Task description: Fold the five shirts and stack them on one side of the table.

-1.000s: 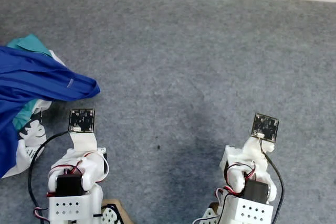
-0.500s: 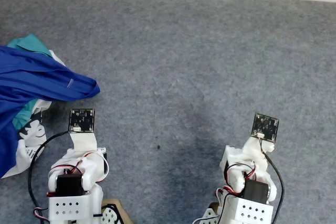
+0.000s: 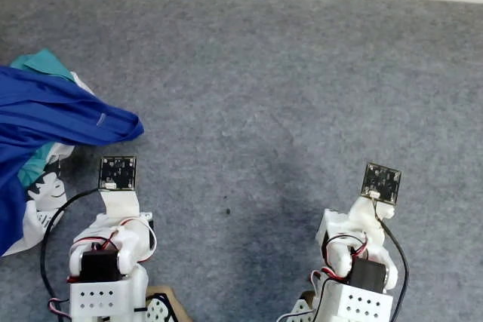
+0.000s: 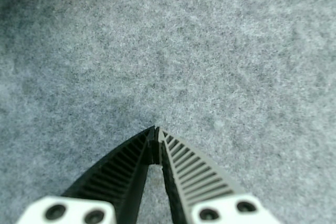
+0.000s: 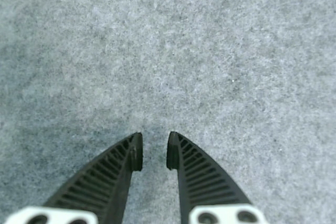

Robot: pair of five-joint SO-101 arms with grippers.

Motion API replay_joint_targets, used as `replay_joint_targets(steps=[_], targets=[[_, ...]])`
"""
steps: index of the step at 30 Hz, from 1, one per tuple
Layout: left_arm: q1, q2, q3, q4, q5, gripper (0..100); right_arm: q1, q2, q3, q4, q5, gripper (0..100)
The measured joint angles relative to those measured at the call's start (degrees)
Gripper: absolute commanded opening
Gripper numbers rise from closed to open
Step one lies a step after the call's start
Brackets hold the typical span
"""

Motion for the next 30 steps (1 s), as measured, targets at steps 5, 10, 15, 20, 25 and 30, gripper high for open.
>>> replay_joint_targets(steps=[5, 10, 15, 20, 25, 30], targets=[[0.0, 0.0, 0.0, 0.0, 0.0, 1, 0.0, 0.0, 0.0, 0.0, 0.0, 9.5], [0.0, 0.0, 0.0, 0.0, 0.0, 1, 0.0, 0.0, 0.0, 0.0, 0.0, 9.5], [0.0, 0.0, 0.0, 0.0, 0.0, 1, 0.0, 0.0, 0.0, 0.0, 0.0, 9.5], [0.0, 0.0, 0.0, 0.0, 0.0, 1, -0.1, 0.0, 0.0, 0.0, 0.0, 9.5], [0.1, 0.0, 0.0, 0.0, 0.0, 1, -2.8, 0.0, 0.0, 0.1, 0.0, 9.5], [3.8, 0.0, 0.0, 0.0, 0.0, 1, -5.1, 0.0, 0.0, 0.4, 0.0, 9.7]])
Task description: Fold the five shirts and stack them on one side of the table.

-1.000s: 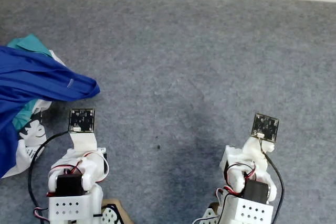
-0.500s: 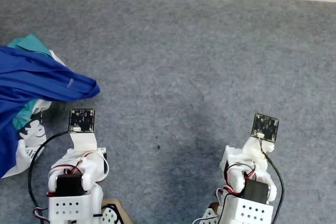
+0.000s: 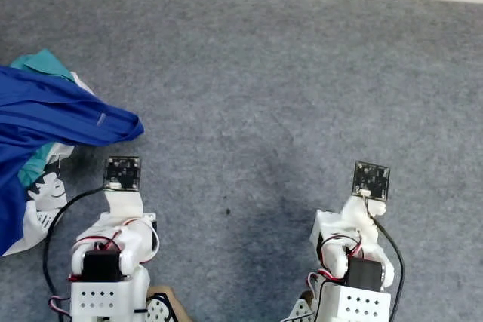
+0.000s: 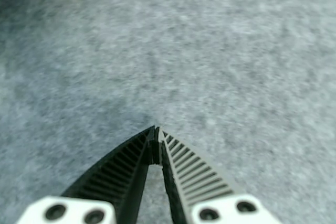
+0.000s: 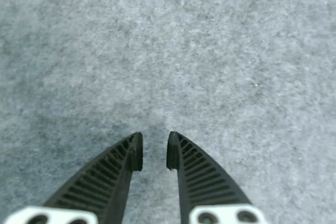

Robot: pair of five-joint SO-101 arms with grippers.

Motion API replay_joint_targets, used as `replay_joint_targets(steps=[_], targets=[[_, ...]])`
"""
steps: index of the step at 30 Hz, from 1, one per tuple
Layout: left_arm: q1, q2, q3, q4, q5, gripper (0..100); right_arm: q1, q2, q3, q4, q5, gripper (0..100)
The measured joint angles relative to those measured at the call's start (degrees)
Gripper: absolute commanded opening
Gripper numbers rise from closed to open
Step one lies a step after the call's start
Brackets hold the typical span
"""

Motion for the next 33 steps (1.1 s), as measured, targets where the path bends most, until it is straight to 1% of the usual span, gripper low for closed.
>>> replay_joint_targets(steps=[3, 6, 11, 13, 16, 20, 22, 29, 31, 33], targets=[[2.0, 0.0, -0.1, 0.0, 0.0, 1, 0.1, 0.0, 0.0, 0.2, 0.0, 9.8], [0.5, 0.0, -0.6, 0.0, 0.0, 1, 1.6, 0.0, 0.0, 0.2, 0.0, 9.8], [-0.8, 0.0, -0.7, 0.0, 0.0, 1, -0.2, 0.0, -0.3, 0.2, 0.0, 9.9], [-1.1, 0.0, -0.8, 0.0, 0.0, 1, -1.1, 0.0, -0.8, 0.2, 1.4, 9.9], [-2.3, 0.0, -3.5, -1.1, 0.0, 1, -2.3, -0.1, -3.1, 0.2, 3.7, 9.9], [-4.5, 0.0, -10.6, -1.7, 0.0, 1, -2.3, 0.1, -8.0, 0.9, 4.3, 9.9], [-5.5, 0.0, -15.0, 0.0, 0.0, 1, -2.3, 0.3, -10.7, 2.9, 4.3, 9.9], [-5.9, -0.5, -27.9, 12.0, -0.7, 1, -2.3, 0.6, -22.2, 12.6, 4.3, 9.9], [-5.9, -0.3, -29.7, 12.7, -3.6, 1, -3.4, 0.6, -26.1, 14.7, 4.3, 9.9], [-6.3, 1.8, -31.5, 12.9, -8.2, 1, -4.7, 1.5, -29.8, 16.4, 4.3, 9.9]])
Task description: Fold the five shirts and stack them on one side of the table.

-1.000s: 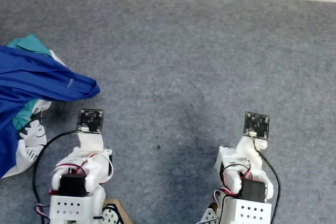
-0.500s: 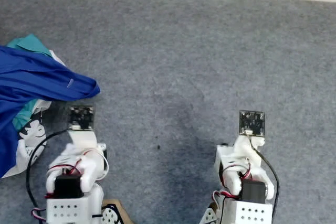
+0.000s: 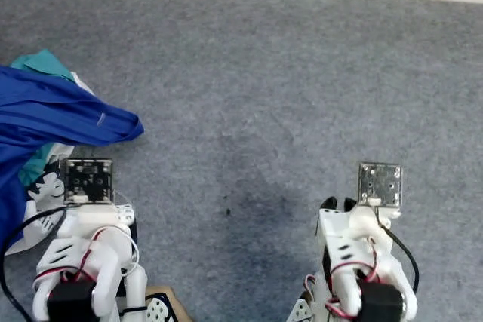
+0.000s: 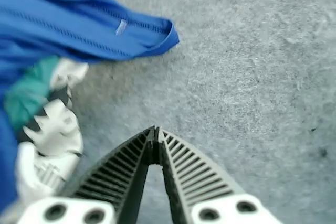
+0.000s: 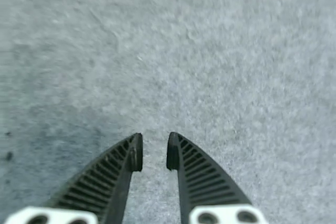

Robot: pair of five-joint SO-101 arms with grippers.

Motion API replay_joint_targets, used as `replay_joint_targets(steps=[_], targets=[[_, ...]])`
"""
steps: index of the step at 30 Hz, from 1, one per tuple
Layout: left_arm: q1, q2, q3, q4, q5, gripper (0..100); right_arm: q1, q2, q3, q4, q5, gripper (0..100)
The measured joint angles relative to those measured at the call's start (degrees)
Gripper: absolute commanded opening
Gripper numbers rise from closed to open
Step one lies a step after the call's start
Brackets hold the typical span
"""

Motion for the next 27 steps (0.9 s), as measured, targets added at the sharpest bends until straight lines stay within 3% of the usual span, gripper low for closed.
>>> replay_joint_targets(steps=[7, 15, 27], targets=[[-2.6, 17.9, -11.2, 0.2, -4.3, 1, -1.1, 17.4, -12.7, 0.4, -2.1, 9.9], [-2.8, 42.5, -20.9, -1.5, 1.1, 1, -7.3, 41.6, -17.0, -5.9, -9.8, 9.9], [-4.9, 47.1, -21.0, -1.5, 1.7, 1, -7.8, 39.6, -8.8, -6.0, -10.9, 9.9]])
